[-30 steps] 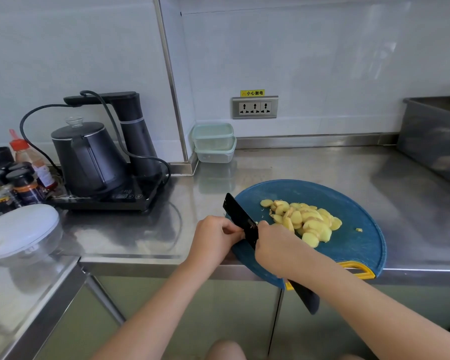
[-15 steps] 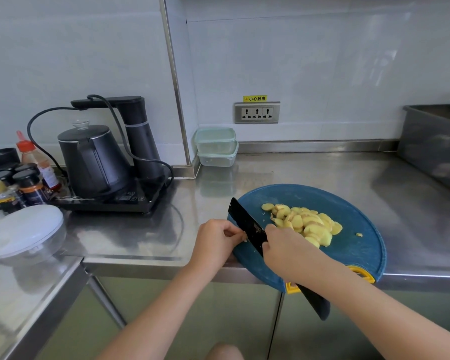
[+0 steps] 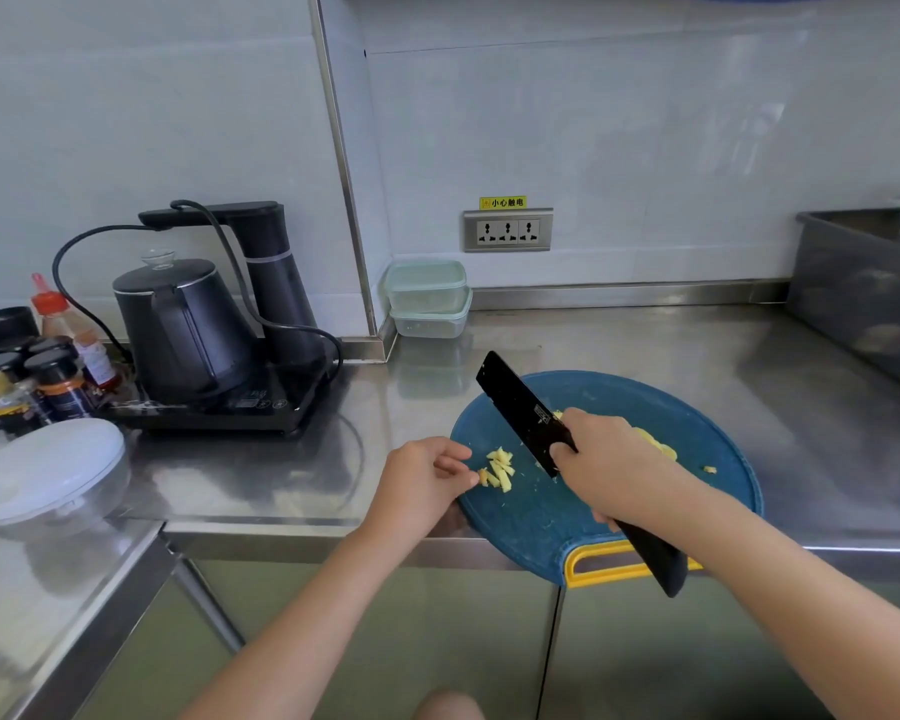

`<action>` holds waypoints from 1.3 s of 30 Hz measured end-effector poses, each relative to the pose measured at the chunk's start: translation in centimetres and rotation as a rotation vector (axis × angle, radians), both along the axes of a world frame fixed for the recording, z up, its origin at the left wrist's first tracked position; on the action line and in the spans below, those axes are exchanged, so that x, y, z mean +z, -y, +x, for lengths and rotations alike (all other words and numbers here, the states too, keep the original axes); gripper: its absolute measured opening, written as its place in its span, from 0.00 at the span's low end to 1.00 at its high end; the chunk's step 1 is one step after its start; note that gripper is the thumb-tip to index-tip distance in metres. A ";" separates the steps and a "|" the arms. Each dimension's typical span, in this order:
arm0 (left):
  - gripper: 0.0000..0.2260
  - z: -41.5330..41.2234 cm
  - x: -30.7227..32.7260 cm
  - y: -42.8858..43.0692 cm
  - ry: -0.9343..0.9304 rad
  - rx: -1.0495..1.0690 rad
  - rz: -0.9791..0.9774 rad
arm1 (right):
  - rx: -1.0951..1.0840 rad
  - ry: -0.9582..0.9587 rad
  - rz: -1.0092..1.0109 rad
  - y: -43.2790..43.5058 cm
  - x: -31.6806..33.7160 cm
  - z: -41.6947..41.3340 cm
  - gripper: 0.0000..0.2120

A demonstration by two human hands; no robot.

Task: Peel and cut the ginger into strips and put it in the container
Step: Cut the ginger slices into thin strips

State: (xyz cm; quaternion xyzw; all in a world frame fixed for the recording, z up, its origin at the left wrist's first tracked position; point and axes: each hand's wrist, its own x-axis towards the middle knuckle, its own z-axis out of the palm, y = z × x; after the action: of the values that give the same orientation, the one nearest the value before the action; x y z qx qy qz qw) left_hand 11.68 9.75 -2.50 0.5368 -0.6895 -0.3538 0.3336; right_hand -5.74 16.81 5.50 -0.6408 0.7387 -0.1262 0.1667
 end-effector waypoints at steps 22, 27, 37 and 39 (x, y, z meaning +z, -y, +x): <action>0.18 -2.2 6.5 -2.0 0.356 -0.207 -0.466 | 0.321 -0.510 -0.173 -1.2 0.9 -3.8 0.16; 0.27 -2.8 5.0 -3.3 0.650 -0.445 -0.381 | 0.415 -0.576 -0.216 -1.1 1.1 -3.6 0.15; 0.30 -2.3 3.9 -2.2 0.728 -0.444 -0.313 | 0.380 -0.633 -0.164 -2.4 2.1 -5.0 0.14; 0.29 -2.3 3.6 -1.6 0.701 -0.422 -0.313 | 0.364 -0.649 -0.173 -2.5 2.4 -5.8 0.15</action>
State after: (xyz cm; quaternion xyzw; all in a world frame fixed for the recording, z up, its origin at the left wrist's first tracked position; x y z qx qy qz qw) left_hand 9.39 11.38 1.14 0.4148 -0.9009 -0.1016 0.0772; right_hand -11.49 19.29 7.90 -0.7799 0.6137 0.0533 -0.1109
